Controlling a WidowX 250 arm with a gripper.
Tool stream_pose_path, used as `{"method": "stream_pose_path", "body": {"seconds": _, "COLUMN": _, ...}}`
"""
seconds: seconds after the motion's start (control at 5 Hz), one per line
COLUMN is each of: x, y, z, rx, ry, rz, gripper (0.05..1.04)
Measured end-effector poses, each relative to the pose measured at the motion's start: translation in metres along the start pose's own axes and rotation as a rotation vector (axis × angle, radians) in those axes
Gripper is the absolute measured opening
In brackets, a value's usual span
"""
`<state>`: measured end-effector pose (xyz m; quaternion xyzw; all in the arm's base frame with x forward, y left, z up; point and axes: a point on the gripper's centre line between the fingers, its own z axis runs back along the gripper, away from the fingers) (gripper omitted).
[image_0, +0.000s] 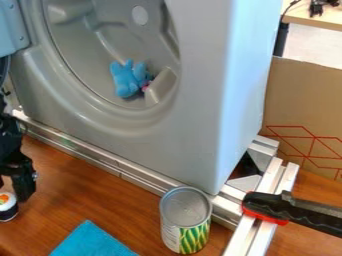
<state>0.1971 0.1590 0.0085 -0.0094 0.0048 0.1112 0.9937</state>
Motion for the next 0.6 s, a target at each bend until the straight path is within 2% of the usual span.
{"method": "stream_pose_path", "body": {"seconds": 0.2, "x": 0.006, "y": -0.026, "z": 0.052, "rx": 0.022, "ry": -0.1, "rz": -0.082, "gripper": 1.001}}
{"method": "stream_pose_path", "body": {"seconds": 0.4, "x": -0.013, "y": -0.067, "z": 0.088, "rx": 0.065, "ry": -0.138, "rz": -0.231, "gripper": 1.001}}
{"method": "stream_pose_path", "body": {"seconds": 0.6, "x": -0.029, "y": -0.085, "z": 0.092, "rx": 0.083, "ry": -0.152, "rz": -0.342, "gripper": 1.001}}
